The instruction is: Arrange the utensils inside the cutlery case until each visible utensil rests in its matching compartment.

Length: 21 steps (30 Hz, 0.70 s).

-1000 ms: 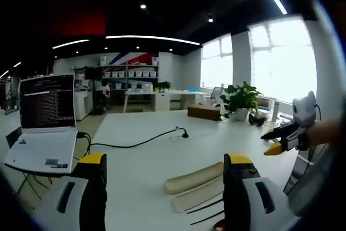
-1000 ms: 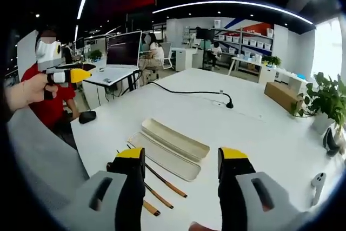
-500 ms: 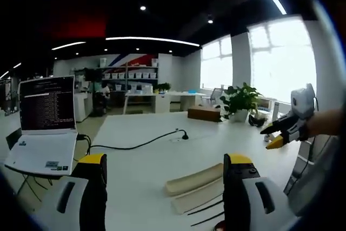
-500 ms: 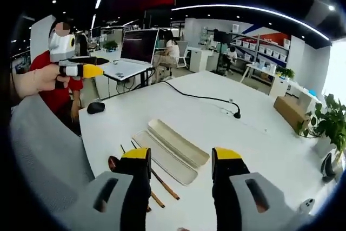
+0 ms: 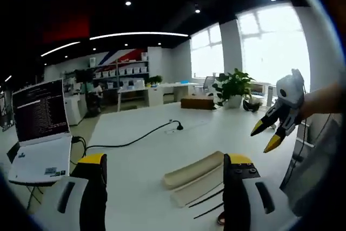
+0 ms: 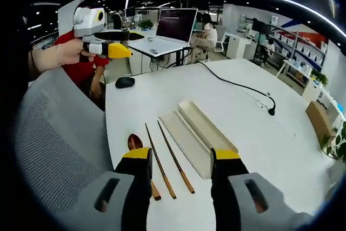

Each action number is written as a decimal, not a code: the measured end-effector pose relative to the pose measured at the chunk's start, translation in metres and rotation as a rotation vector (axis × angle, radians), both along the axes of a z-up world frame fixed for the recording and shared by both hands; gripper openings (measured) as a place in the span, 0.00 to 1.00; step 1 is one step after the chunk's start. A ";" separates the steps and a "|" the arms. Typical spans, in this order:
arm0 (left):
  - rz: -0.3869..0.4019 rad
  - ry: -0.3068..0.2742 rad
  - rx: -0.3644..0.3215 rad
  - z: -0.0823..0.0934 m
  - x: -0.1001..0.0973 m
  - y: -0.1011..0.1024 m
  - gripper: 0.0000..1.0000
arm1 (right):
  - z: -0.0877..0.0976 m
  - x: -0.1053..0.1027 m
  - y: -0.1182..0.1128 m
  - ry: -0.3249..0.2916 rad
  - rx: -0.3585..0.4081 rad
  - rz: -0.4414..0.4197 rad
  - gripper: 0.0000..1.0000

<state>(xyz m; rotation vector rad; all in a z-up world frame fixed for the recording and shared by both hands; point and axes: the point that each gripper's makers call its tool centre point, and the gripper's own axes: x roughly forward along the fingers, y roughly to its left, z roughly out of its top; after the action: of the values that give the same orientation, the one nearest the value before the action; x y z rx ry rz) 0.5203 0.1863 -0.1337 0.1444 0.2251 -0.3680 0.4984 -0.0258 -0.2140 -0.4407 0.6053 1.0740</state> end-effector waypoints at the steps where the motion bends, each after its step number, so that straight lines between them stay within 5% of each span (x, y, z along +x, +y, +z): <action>1: -0.006 0.000 0.007 -0.001 0.000 -0.001 0.91 | -0.007 -0.001 0.002 0.021 -0.015 0.018 0.42; 12: -0.039 0.014 0.050 -0.005 -0.002 -0.007 0.91 | -0.053 0.008 0.011 0.078 -0.155 0.136 0.27; 21: -0.053 0.021 0.084 -0.008 -0.003 -0.009 0.91 | -0.097 0.009 0.017 0.154 -0.276 0.233 0.26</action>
<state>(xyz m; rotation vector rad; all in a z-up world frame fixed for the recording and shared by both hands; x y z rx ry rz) 0.5178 0.1770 -0.1417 0.2295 0.2579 -0.4126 0.5072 -0.0084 -0.3111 -0.6859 0.8599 1.2593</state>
